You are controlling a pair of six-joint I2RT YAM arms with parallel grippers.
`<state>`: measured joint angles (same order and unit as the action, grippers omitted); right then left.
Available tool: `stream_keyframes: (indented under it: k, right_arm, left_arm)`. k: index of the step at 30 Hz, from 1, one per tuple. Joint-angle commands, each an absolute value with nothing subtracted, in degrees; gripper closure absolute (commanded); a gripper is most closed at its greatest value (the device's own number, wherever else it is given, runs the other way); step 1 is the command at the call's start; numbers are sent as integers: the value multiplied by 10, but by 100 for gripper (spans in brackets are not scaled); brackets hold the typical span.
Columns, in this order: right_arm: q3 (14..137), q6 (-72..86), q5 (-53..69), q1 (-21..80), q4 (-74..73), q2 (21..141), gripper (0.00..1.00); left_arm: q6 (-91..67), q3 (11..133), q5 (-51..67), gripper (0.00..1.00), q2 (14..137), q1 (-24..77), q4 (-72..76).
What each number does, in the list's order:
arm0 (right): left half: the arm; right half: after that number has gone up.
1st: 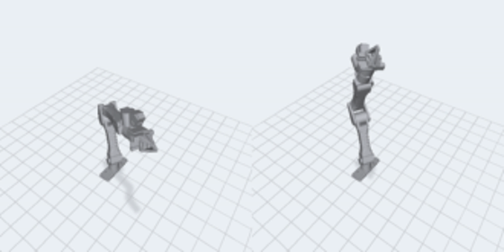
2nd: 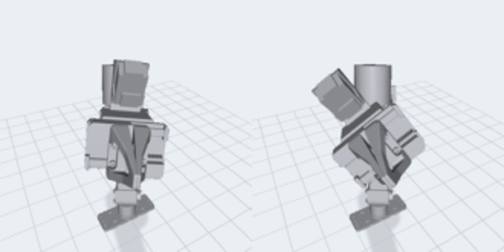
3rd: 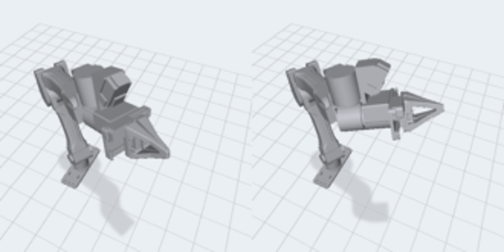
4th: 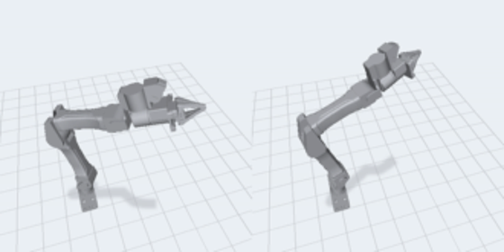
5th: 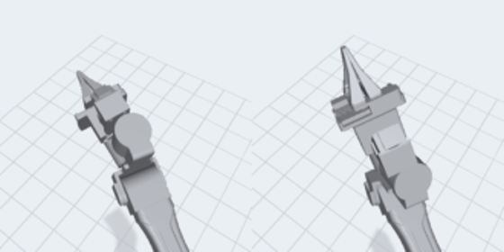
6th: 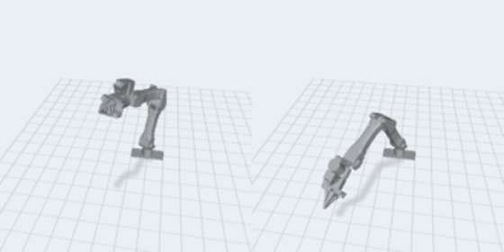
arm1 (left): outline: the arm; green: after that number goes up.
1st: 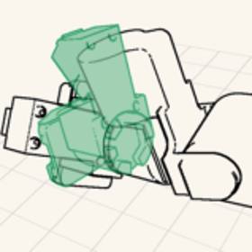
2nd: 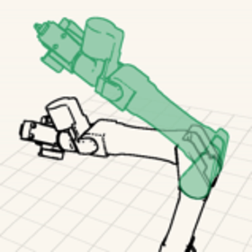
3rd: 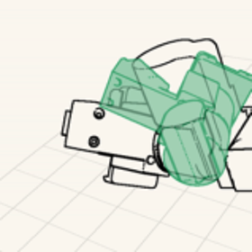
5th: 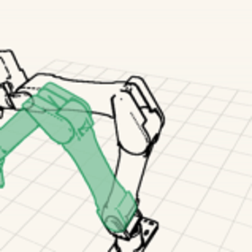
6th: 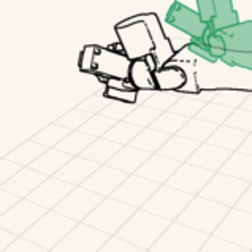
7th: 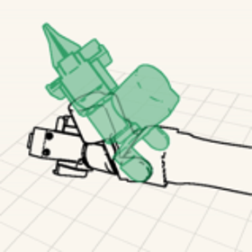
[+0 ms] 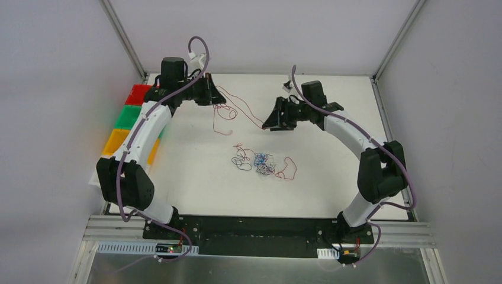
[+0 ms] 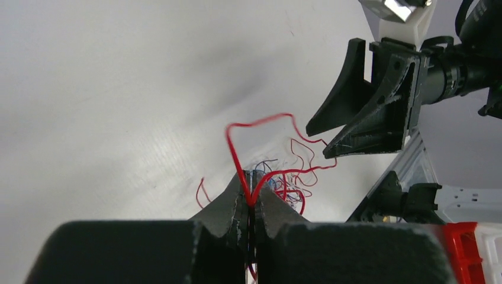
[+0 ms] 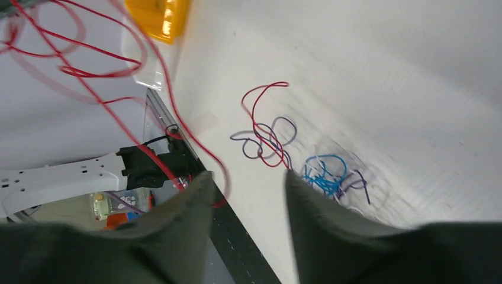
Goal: Untangle the cables
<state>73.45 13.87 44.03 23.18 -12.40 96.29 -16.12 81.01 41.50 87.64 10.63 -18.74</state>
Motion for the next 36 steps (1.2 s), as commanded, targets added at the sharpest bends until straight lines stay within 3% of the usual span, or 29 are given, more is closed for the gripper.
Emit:
stream_keyframes:
  k: [1,4,8,14,22,26,31,36]
  right_arm:
    - [738,17,388,232,-185,900,34]
    - [717,-71,327,262,-197,884,25]
    - [708,-145,258,321,-221,892,25]
    - [727,-168,214,340,-276,913,23]
    - [702,-51,365,264,-225,846,1]
    - [699,94,446,218,-130,825,1]
    - [687,261,515,186,3,828,1]
    - [686,226,501,185,-26,827,1]
  left_arm:
    - [-123,884,370,100,831,98,-279]
    - [-115,862,343,100,824,99,-306]
    - [-116,837,298,100,811,97,-310]
    - [-47,941,191,100,864,97,-444]
    - [82,991,55,100,907,89,-545]
    - [105,1012,32,100,925,66,-546]
    - [144,1049,99,100,942,45,-559]
    - [159,1142,11,100,1005,15,-559]
